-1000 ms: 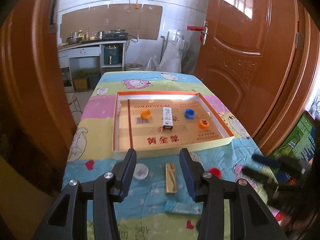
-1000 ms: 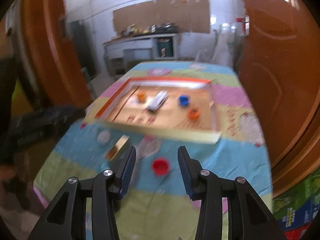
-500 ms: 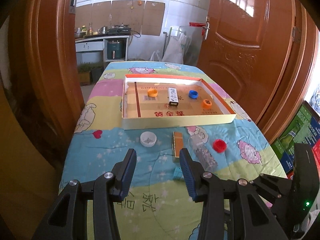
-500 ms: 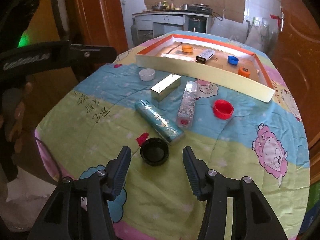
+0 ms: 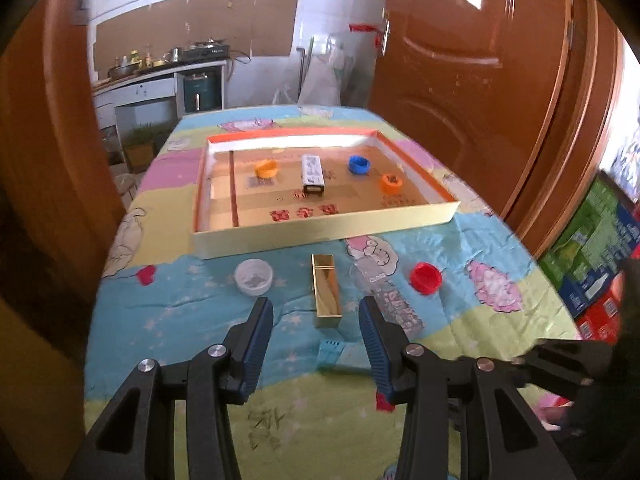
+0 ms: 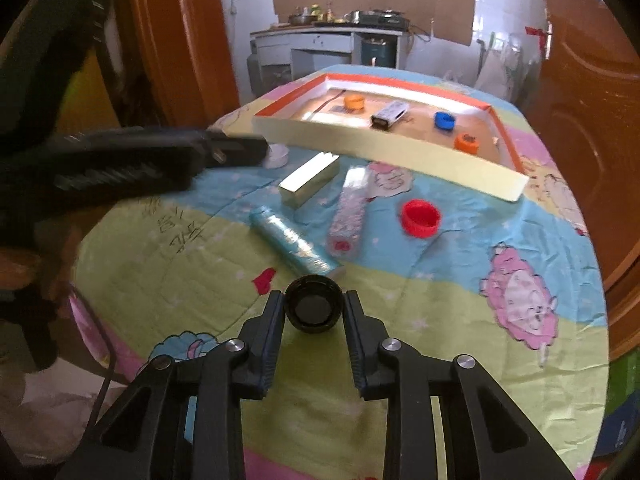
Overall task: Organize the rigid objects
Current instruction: 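Grasp the black cap with the right tool while the left tool grasps the gold box, then carry the black cap and gold box with both tools over the tray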
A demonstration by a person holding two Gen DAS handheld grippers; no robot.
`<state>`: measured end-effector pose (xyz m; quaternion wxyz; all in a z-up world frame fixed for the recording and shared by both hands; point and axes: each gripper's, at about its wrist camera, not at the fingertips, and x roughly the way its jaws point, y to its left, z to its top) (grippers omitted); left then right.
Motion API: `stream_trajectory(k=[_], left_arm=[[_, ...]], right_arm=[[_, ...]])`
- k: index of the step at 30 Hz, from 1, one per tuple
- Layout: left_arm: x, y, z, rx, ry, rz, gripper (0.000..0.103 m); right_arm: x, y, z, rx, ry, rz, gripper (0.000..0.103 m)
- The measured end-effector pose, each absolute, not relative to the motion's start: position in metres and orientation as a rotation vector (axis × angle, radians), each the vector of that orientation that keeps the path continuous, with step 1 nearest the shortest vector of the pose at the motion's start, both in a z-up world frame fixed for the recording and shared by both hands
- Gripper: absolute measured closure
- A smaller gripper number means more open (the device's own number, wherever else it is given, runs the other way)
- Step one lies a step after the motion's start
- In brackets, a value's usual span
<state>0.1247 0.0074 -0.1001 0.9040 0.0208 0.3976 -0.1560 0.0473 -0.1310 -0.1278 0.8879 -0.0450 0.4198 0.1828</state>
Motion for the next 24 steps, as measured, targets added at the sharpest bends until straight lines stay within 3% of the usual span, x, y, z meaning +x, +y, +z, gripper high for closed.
stream_trajectory(k=[10,12,17,24], left_arm=[[0.16,-0.024,-0.131,0.072,0.926,-0.34,0.064],[0.166,-0.026,-0.138,0.081,0.941,-0.324,0.074],[0.172,-0.025,-0.145,0.087,0.948,-0.3,0.085],[0.167,-0.014,-0.137,0.021,0.921,-0.327,0.085]], right_arm=[[0.044,-0.159,-0.118,-0.028,0.849,0.343,0.073],[0.044,-0.164,-0.119,-0.017,0.85,0.337,0.073],[0.047,-0.173,-0.122,0.012,0.855,0.328,0.073],[0.052,-0.18,-0.12,0.051,0.846,0.319,0.073]])
